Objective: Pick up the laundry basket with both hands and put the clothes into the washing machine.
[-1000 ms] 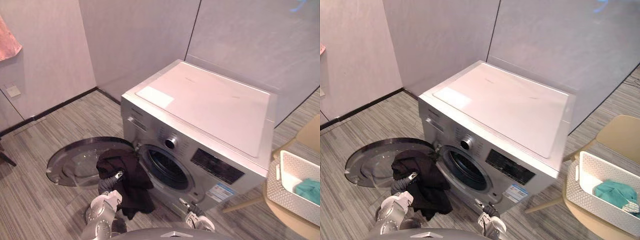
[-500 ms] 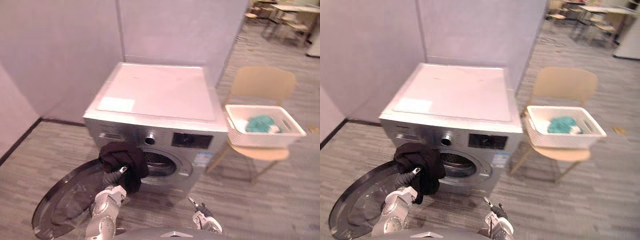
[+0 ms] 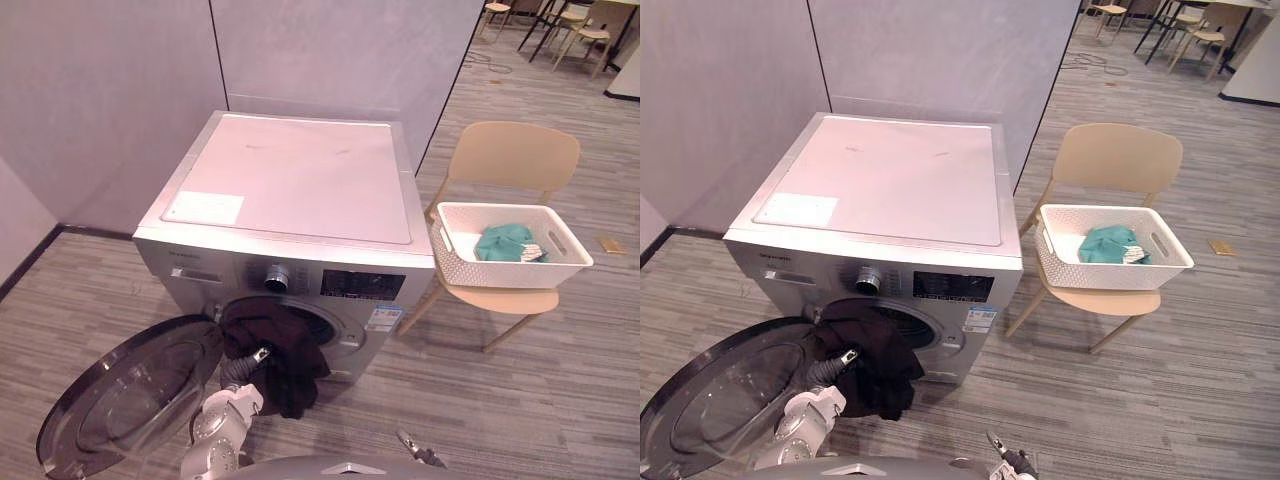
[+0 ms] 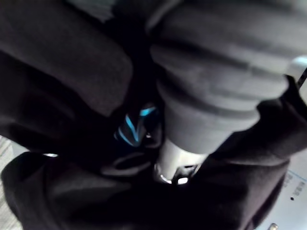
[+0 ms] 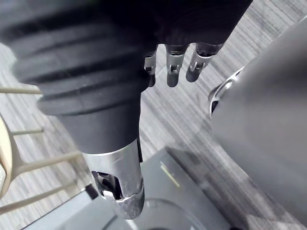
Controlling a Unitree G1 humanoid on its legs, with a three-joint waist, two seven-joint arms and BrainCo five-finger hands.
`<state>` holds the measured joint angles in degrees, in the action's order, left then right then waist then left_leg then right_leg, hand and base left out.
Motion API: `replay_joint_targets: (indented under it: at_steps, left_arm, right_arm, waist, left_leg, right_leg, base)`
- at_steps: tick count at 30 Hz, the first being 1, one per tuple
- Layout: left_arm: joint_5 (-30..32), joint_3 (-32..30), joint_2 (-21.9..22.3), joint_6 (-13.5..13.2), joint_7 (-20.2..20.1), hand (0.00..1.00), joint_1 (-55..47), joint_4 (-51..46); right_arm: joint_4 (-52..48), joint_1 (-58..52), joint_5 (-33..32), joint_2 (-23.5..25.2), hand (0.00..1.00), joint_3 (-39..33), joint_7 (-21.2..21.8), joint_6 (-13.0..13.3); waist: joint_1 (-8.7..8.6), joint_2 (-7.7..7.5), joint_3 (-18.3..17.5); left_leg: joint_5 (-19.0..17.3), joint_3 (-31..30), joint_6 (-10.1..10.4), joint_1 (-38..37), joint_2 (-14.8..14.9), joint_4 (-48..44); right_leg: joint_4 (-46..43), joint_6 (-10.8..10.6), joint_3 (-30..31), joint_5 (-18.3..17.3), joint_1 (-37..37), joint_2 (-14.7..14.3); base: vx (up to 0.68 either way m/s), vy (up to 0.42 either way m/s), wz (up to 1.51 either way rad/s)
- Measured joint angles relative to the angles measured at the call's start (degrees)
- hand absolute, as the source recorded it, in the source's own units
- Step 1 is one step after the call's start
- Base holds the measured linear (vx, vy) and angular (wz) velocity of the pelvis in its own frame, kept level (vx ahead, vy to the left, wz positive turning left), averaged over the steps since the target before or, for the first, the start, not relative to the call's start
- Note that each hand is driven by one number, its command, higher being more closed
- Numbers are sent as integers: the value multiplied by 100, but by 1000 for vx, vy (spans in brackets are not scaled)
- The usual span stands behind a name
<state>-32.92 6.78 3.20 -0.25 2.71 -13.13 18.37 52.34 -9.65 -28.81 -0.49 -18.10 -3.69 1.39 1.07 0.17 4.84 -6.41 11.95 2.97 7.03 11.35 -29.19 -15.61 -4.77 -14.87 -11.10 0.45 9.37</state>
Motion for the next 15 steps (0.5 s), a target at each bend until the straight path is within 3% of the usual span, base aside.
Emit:
replay_joint_targets:
  at_steps: [2, 4, 6, 9, 10, 11, 15]
  left_arm:
    - [0, 33, 13, 41, -45, 100, -54, -149]
    - [1, 111, 9, 56, -56, 100, -169, -426]
    - [1, 207, -3, 64, -60, 100, -156, -559]
    - [9, 617, -54, 70, -100, 100, 253, -683]
    - [26, 860, -101, 66, -98, 100, 515, -661]
    - [63, 1032, -114, 68, -98, 100, 713, -628]
    - [142, 1773, -87, 67, -57, 100, 1694, -351]
  right_arm:
    - [-105, 97, 2, -134, 0, 73, 1, 2]
    - [-247, 214, 2, -279, 0, 357, -10, 7]
    - [-288, 324, -7, -332, 0, 444, -18, 0]
    - [-527, 615, -9, -337, 0, 695, -41, -4]
    - [-689, 850, -12, -276, 0, 912, -57, -4]
    - [-809, 1054, -18, -216, 0, 993, -64, -2]
    - [-1203, 1673, -148, -108, 0, 1240, -189, 118]
  waist:
    - [29, 163, 249]
    - [42, 226, 399]
    - [42, 214, 471]
    - [-9, 105, 864]
    - [22, -33, 1068]
    - [18, -43, 1237]
    - [-51, 45, 1602]
  left_leg:
    - [1, -199, -1, 304, 135, -720]
    - [21, -399, 4, 676, 178, -1190]
    - [36, -413, 27, 950, 182, -1369]
    - [35, -263, 54, 1154, 131, -1347]
    - [-85, -120, 227, 1202, 140, -1194]
    - [-260, -82, 360, 1201, 172, -1119]
    - [-1039, -89, 387, 1752, 220, -1256]
  right_leg:
    - [-320, 77, 233, -176, -209, -24]
    - [-843, 116, 576, -366, -724, -33]
    - [-1181, 123, 818, -429, -1125, -25]
    - [-1727, 130, 1026, -441, -1778, 67]
    - [-2025, 165, 1167, -494, -2172, 55]
    - [-2200, 160, 1210, -532, -2363, 10]
    - [-3156, 124, 1235, -734, -3368, 9]
  base:
    - [-132, 83, -44]
    - [-157, 83, -69]
    - [-130, 61, -59]
    - [-148, 11, -23]
    - [-234, -29, -30]
    - [-196, -39, -30]
    - [-199, -45, 7]
